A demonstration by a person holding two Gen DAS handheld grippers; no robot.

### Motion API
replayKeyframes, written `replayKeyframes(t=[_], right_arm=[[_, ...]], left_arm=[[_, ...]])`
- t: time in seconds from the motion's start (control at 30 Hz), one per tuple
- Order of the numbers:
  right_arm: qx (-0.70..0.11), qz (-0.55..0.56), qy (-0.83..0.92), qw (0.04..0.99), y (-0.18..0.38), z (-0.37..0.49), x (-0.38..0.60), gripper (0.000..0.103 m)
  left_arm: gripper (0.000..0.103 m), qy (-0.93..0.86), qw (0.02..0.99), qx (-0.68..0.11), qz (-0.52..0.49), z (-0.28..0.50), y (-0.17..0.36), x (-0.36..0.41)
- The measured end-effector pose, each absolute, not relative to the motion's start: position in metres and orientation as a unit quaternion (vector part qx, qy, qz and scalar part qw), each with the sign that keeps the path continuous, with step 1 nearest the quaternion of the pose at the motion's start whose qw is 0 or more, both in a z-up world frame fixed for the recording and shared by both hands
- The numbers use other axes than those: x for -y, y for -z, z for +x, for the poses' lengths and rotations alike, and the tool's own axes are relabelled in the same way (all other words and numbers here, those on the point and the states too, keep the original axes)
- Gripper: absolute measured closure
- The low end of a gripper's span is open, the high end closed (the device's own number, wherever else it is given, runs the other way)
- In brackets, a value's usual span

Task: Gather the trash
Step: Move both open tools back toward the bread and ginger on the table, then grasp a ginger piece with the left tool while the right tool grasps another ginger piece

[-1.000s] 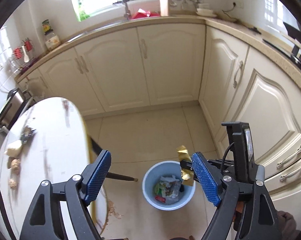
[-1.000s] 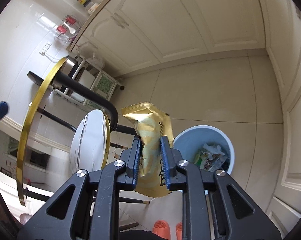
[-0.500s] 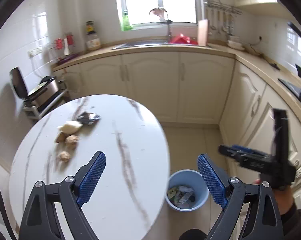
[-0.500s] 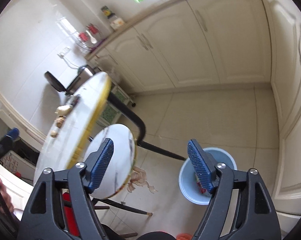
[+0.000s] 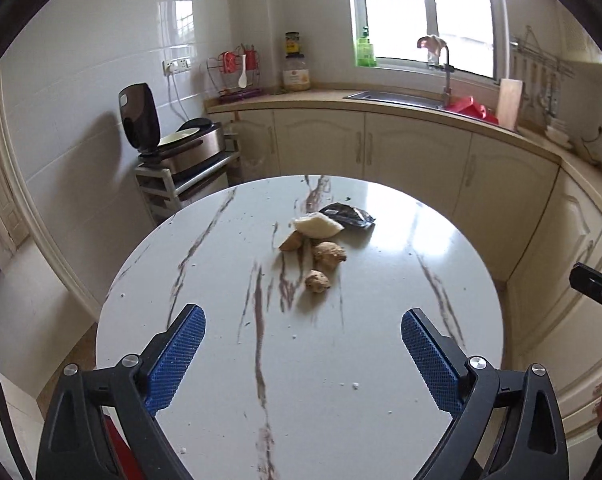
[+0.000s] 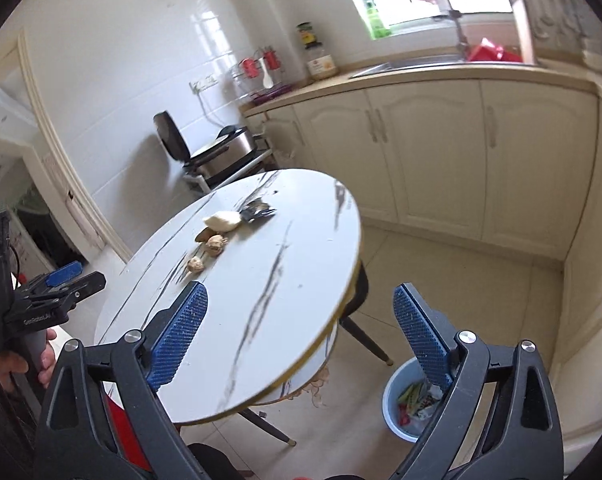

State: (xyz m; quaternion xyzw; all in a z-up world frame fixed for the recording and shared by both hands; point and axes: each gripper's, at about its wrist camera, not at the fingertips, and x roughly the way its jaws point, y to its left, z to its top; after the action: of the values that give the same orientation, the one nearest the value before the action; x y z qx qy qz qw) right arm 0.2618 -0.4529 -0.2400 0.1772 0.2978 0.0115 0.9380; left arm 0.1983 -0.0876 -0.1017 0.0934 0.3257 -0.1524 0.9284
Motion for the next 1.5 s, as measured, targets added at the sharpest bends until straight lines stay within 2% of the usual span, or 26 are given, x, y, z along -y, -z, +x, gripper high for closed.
replayKeyframes(t=[0.43, 0.57, 0.6, 0.67, 0.73, 0.8, 0.83, 0.93, 1.27, 1.4, 1.5], right_arm=[[-0.378, 0.094, -0.044, 0.92, 0.264, 0.354, 0.391, 0.008], [-0.396, 0.079, -0.052, 0.914, 0.277, 0.375, 0.383, 0.008], [-0.4, 0.077, -0.054, 0.912, 0.28, 0.381, 0.381, 0.008], [-0.405, 0.07, -0.052, 0.91, 0.283, 0.389, 0.381, 0.008], [-0.409, 0.065, -0.051, 0.909, 0.285, 0.397, 0.38, 0.009], [-0.41, 0.062, -0.048, 0.909, 0.285, 0.404, 0.381, 0.009], [-0.411, 0.06, -0.046, 0.908, 0.285, 0.408, 0.381, 0.009], [-0.416, 0.056, -0.044, 0.907, 0.285, 0.422, 0.38, 0.008], [-0.442, 0.019, -0.072, 0.894, 0.293, 0.479, 0.332, 0.009], [-0.451, -0.002, -0.083, 0.889, 0.303, 0.498, 0.305, 0.015], [-0.458, -0.008, -0.084, 0.885, 0.309, 0.508, 0.292, 0.027]], left_arm=[[0.006, 0.14, 0.901, -0.392, 0.124, 0.291, 0.143, 0.13], [0.01, 0.146, 0.895, -0.402, 0.128, 0.329, 0.152, 0.141], [0.014, 0.151, 0.892, -0.408, 0.127, 0.337, 0.157, 0.145], [0.031, 0.159, 0.885, -0.42, 0.122, 0.348, 0.165, 0.148], [0.044, 0.163, 0.88, -0.43, 0.12, 0.357, 0.171, 0.151], [0.047, 0.168, 0.877, -0.436, 0.117, 0.367, 0.176, 0.152], [0.053, 0.172, 0.875, -0.439, 0.112, 0.369, 0.178, 0.151], [0.078, 0.202, 0.869, -0.442, 0.089, 0.376, 0.18, 0.151], [0.078, 0.164, 0.893, -0.413, 0.074, 0.349, 0.164, 0.095], [0.078, 0.147, 0.902, -0.398, 0.074, 0.336, 0.154, 0.068], [0.078, 0.138, 0.907, -0.39, 0.077, 0.327, 0.15, 0.056]])
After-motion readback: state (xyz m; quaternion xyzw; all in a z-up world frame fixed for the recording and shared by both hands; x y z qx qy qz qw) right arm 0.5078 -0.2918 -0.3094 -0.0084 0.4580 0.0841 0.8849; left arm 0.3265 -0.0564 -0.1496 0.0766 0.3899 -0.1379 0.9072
